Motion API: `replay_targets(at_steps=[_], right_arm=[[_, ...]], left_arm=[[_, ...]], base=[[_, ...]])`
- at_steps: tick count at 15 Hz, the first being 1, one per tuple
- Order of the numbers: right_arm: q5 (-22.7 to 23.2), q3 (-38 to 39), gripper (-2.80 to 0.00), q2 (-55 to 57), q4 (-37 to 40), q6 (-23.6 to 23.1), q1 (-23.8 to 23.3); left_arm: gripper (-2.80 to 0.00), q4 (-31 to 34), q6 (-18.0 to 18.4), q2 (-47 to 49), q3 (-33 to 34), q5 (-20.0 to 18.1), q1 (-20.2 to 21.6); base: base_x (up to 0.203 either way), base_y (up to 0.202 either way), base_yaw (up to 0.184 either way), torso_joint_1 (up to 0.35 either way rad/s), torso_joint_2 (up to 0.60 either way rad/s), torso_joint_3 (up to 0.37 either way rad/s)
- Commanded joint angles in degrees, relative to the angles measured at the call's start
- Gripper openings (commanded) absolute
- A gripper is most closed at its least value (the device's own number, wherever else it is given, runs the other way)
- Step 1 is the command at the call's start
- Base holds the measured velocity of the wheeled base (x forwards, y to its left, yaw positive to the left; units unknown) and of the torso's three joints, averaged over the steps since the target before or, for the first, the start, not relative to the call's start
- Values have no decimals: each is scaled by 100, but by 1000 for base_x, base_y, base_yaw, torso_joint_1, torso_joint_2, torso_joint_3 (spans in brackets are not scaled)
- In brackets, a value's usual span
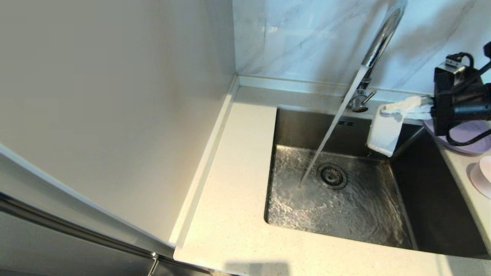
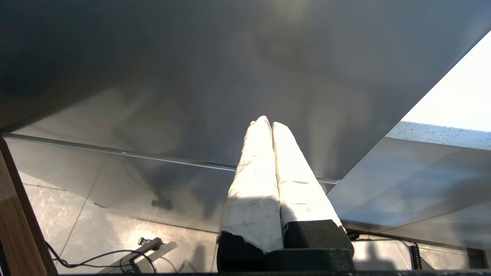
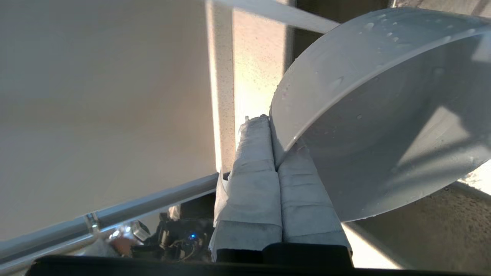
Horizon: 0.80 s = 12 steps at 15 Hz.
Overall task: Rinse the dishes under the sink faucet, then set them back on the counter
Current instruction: Place the bowl on the table
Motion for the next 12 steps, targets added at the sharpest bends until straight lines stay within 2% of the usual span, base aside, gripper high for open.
replay_targets(at_steps=[1, 2, 3, 4, 7, 8, 10, 12], right_arm=[[462, -64, -280, -719, 27, 162, -600], [891, -150, -280, -724, 15, 633, -848], [1232, -154, -280, -729, -39, 1316, -996], [1469, 1, -280, -734, -79, 1844, -1064], [2000, 1370, -280, -801, -237, 2040, -1014], [2064, 1558, -280, -809, -300, 2042, -1025], [2129, 1236, -280, -784, -359, 2147, -1082], [2176, -43, -280, -724, -421, 2339, -1149]], left_arm=[[-280, 0, 0, 0, 0, 1, 0], [-280, 0, 0, 0, 0, -5, 0], [-280, 0, 0, 0, 0, -4, 0], [-280, 0, 0, 0, 0, 1, 0], [-280, 0, 0, 0, 0, 1, 0], [-280, 0, 0, 0, 0, 1, 0], [-280, 0, 0, 0, 0, -7, 0], [-280, 0, 0, 0, 0, -3, 0]], base=[[0, 0, 0, 0, 0, 0], [0, 0, 0, 0, 0, 0], [0, 0, 0, 0, 0, 0], [0, 0, 0, 0, 0, 0], [0, 0, 0, 0, 0, 0], [0, 0, 0, 0, 0, 0], [0, 0, 0, 0, 0, 0], [0, 0, 0, 0, 0, 0]])
